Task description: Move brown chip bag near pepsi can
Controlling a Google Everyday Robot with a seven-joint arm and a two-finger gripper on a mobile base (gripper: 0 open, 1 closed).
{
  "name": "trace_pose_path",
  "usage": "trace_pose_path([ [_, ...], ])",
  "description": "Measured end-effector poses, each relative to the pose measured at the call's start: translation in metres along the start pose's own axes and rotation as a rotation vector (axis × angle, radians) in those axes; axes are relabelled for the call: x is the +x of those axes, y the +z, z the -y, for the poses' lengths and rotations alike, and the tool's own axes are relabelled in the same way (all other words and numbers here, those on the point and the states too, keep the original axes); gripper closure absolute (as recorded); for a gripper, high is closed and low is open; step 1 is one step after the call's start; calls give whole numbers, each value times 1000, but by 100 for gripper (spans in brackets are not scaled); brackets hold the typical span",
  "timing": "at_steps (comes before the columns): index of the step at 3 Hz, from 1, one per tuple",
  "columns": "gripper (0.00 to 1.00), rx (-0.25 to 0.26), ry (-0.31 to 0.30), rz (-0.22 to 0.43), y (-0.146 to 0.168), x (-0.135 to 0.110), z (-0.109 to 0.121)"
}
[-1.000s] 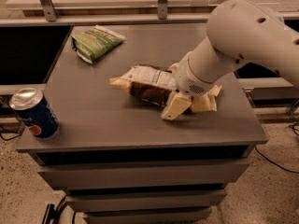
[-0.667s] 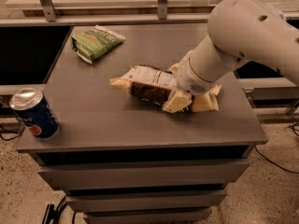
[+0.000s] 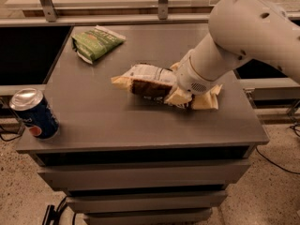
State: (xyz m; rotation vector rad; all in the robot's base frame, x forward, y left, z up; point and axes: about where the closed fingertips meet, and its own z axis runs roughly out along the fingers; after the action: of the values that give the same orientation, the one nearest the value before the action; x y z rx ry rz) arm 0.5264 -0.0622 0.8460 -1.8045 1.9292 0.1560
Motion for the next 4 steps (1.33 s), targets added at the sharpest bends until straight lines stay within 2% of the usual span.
trace_pose_path([
  [1, 100, 0, 0, 0, 0, 0, 0],
  [2, 100, 4, -61, 77, -12, -30, 3],
  [3, 100, 28, -143, 165, -33, -72, 11],
  [4, 100, 55, -193, 206, -57, -100, 21],
])
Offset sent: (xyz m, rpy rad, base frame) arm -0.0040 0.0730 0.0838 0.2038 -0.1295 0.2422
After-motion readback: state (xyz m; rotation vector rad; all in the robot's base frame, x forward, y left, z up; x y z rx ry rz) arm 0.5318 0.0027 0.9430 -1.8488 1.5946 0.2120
